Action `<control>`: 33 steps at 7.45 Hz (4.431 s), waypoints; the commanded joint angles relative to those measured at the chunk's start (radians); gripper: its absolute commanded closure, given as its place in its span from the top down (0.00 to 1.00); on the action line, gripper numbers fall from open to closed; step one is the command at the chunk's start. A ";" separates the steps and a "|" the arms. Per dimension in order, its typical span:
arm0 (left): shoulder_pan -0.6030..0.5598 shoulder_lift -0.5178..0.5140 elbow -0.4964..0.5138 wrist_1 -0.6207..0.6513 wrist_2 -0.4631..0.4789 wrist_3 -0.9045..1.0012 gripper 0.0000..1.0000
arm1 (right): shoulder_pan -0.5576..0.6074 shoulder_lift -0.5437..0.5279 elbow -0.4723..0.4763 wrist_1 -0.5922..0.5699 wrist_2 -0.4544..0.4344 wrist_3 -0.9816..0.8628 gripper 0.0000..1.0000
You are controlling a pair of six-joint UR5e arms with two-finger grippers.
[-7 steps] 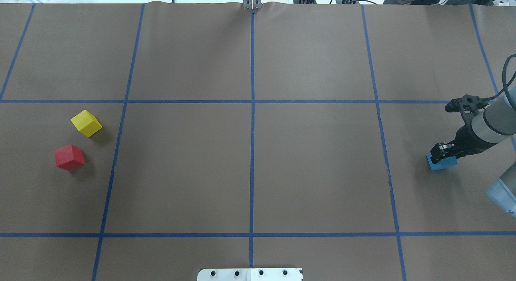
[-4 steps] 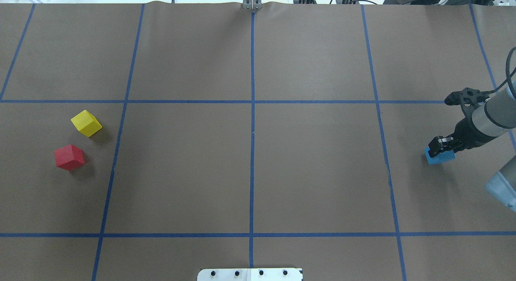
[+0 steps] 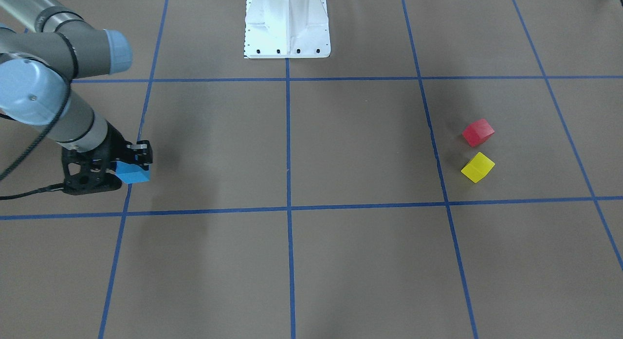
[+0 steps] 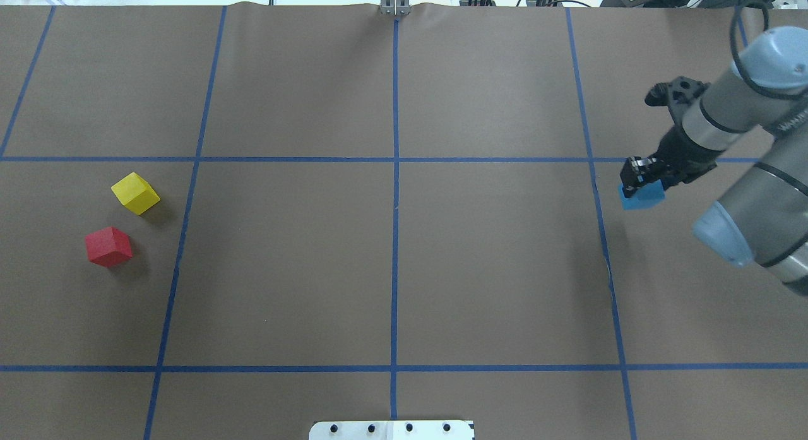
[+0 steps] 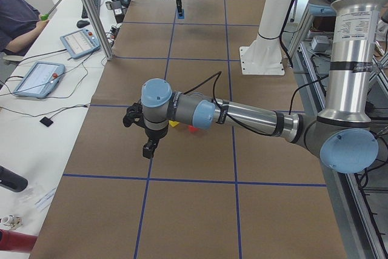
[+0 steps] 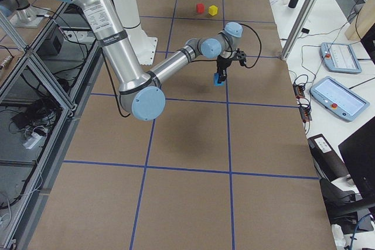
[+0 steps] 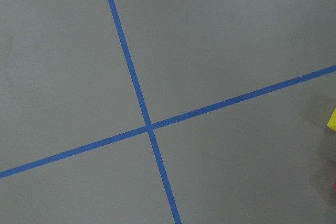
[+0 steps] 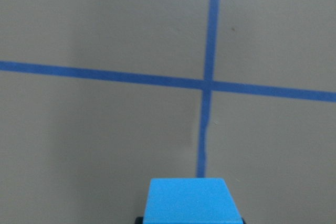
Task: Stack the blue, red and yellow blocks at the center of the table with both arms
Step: 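Carry the blue cube with the right gripper to the table center, then open the right gripper, release the blue cube, and lift away, then lower the left gripper onto the red cube and close it while the right arm withdraws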
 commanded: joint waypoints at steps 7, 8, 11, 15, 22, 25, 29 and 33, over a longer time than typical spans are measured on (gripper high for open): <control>0.020 -0.007 -0.002 -0.001 -0.001 -0.025 1.00 | -0.296 0.441 -0.436 0.221 -0.144 0.578 0.00; 0.020 -0.007 0.004 -0.001 -0.001 -0.025 1.00 | -0.306 0.464 -0.457 0.221 -0.144 0.581 0.00; 0.022 -0.015 0.012 0.000 0.000 -0.025 1.00 | -0.320 0.455 -0.459 0.220 -0.145 0.569 0.00; 0.025 -0.013 0.012 0.000 0.000 -0.025 1.00 | -0.319 0.418 -0.448 0.224 -0.146 0.485 0.68; 0.108 -0.061 0.016 0.000 0.000 -0.250 1.00 | -0.158 0.329 -0.190 0.140 -0.068 0.486 1.00; 0.334 -0.064 -0.083 -0.185 0.061 -0.864 1.00 | 0.050 0.012 0.036 0.124 -0.062 0.144 1.00; 0.631 0.083 -0.188 -0.346 0.344 -1.238 1.00 | 0.157 -0.102 0.026 0.135 0.001 -0.051 1.00; 0.790 0.108 -0.162 -0.346 0.463 -1.311 1.00 | 0.154 -0.101 0.001 0.137 -0.005 -0.045 1.00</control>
